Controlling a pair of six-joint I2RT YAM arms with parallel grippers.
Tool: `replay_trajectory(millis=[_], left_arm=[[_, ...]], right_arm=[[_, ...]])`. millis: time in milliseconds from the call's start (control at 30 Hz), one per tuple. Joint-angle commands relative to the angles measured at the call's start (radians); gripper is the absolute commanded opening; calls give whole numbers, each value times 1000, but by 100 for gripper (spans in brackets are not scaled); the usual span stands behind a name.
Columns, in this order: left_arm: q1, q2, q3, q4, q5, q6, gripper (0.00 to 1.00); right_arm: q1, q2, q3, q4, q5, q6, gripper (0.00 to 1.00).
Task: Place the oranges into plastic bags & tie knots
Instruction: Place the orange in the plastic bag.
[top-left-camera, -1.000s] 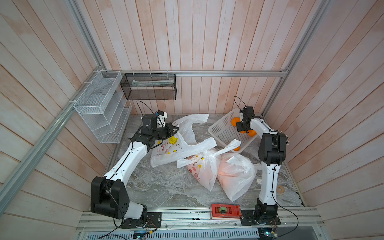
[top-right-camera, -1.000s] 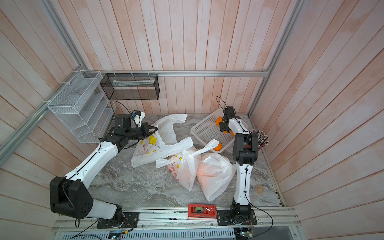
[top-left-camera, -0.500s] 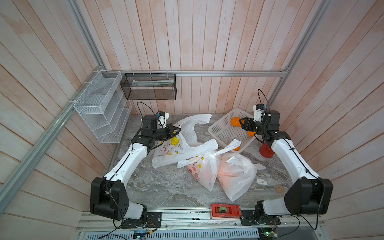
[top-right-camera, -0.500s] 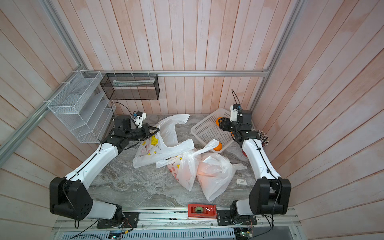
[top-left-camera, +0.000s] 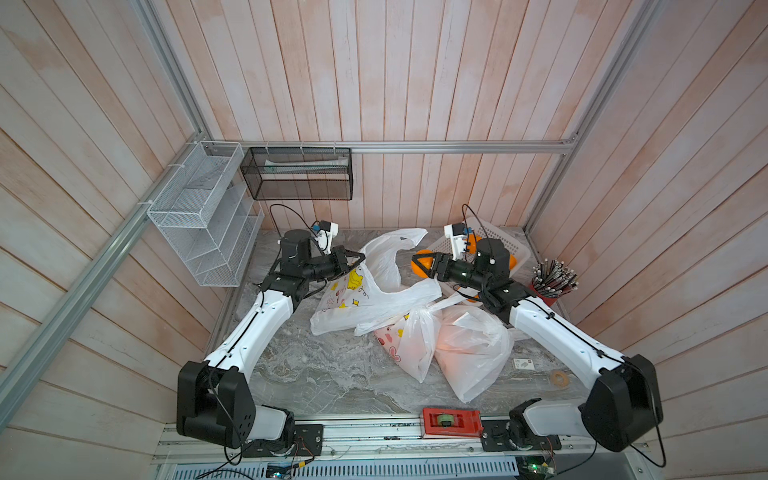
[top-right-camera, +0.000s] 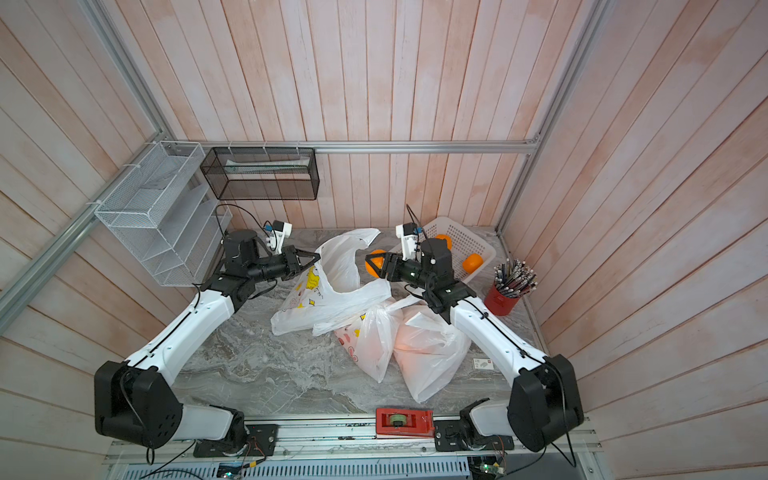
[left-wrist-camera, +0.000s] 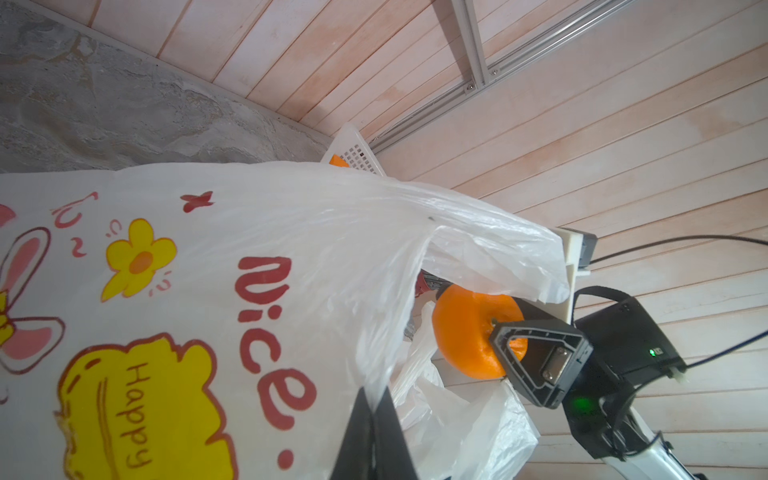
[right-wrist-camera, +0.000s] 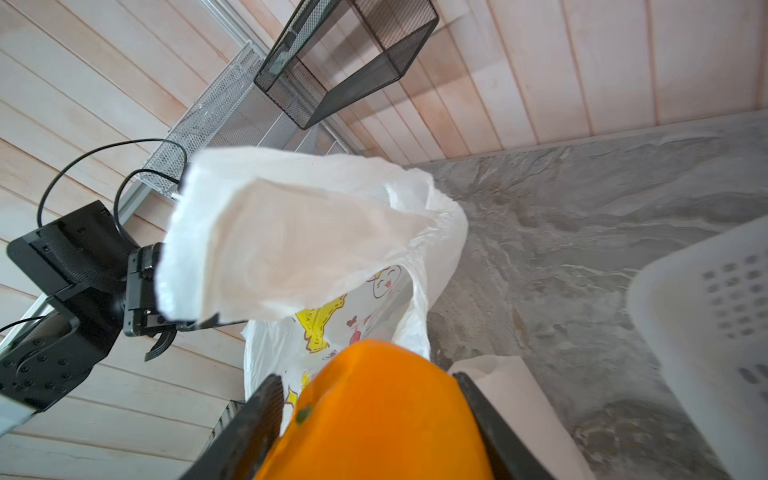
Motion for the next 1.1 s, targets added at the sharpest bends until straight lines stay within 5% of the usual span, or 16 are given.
replay_trajectory(millis=[0,200,467,1067], left_arm=[[-2,-28,-14,33,24,-15,0],[-8,-32,-17,49,23,-26,0],[-7,-30,-23,59,20,-34,0],[18,-34,-79,72,-43,-61,0]], right_arm=[[54,72,64,111,-36,59,54],[116,210,117,171,-39,104,58],[123,250,153,131,0,70,96],[77,33,-63,-13,105,14,94]])
